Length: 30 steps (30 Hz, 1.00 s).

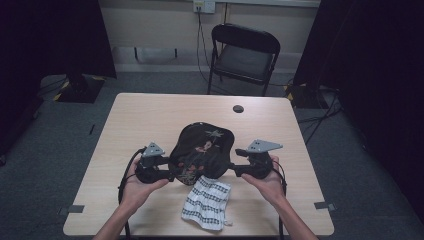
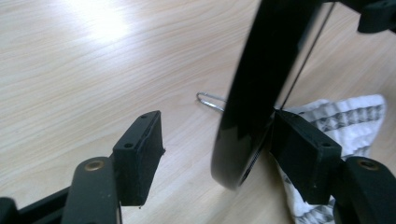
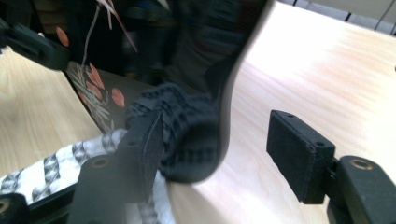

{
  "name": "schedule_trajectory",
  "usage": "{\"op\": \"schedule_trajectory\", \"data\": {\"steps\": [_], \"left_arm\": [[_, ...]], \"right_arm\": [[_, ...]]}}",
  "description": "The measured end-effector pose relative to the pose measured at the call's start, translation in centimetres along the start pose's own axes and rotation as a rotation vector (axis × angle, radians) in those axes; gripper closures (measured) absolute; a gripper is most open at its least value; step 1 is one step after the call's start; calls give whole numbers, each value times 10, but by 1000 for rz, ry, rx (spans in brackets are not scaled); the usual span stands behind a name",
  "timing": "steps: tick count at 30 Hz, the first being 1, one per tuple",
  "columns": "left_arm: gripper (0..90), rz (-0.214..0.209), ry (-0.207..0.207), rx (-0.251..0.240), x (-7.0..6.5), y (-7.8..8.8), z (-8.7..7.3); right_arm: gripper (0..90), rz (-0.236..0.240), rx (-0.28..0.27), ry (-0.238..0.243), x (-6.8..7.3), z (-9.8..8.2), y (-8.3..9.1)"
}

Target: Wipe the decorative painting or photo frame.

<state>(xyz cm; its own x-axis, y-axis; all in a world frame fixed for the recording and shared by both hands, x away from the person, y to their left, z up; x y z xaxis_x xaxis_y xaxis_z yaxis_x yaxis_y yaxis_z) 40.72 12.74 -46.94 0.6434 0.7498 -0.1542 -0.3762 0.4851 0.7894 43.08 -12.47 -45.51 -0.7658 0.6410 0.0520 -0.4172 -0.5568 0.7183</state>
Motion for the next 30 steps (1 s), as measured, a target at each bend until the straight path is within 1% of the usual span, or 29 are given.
{"op": "schedule_trajectory", "data": {"steps": [3,4,6,7,8,9,10,12,13,14,15,16,17,18,19,20,22,23,24,25,27,28,30], "left_arm": [[345,6,16,-1,3,-1,0],[346,8,18,5,4,-2,-1],[344,5,31,7,8,-3,-2],[358,1,41,15,9,-4,-3],[374,1,40,26,11,-6,-4],[374,6,49,28,12,-7,-4],[370,12,67,31,16,-8,-4],[396,27,96,18,20,-10,-3],[407,28,86,25,21,-11,-3],[409,28,93,20,22,-12,-2],[423,21,82,32,22,-13,-2],[454,26,79,30,21,-14,-1],[461,37,69,31,22,-15,-1],[465,39,63,33,22,-17,0],[466,34,73,28,22,-18,0],[455,30,74,34,23,-18,0],[445,37,72,34,24,-18,-1],[427,40,63,38,25,-17,-2],[417,38,71,37,25,-16,-3],[412,34,70,36,25,-16,-3],[399,30,76,41,26,-14,-4],[396,34,76,40,26,-15,-5],[381,43,76,37,25,-17,-7]], "right_arm": [[376,7,-4,12,1,4,-6],[378,12,-2,14,1,4,-7],[391,17,-3,18,3,4,-9],[403,23,-3,21,4,4,-11],[408,29,0,26,6,4,-12],[410,29,3,29,6,4,-13],[417,33,1,29,6,5,-14],[436,55,-1,29,6,6,-17],[450,60,-2,30,7,7,-17],[467,69,-3,36,8,8,-18],[479,84,-5,45,9,10,-18],[485,86,-3,50,10,11,-19],[518,93,1,55,11,11,-20],[547,105,1,60,13,12,-21],[575,107,-1,68,14,13,-22],[600,105,-1,73,15,13,-22],[608,106,-1,82,17,14,-23],[619,111,-2,83,17,13,-23],[630,119,-2,86,17,13,-22],[639,124,0,92,17,12,-21],[655,119,2,103,17,12,-19],[664,117,4,108,18,11,-19],[692,131,7,119,20,10,-17]]}}
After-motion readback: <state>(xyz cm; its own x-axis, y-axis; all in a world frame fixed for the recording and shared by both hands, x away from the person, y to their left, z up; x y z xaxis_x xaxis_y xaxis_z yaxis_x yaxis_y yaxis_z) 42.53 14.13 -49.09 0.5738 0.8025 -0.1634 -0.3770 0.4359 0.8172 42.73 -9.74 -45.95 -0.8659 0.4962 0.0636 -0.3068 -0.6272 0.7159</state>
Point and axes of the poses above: each handheld gripper's, and its own axes: y roughly backward along the jaws, z roughly out of its top, x roughly to its left, the point moved 7 cm from there along -y, roughly forward along the jaws, and after that the axes turned 15 degrees about x, right-handed, at the moved point
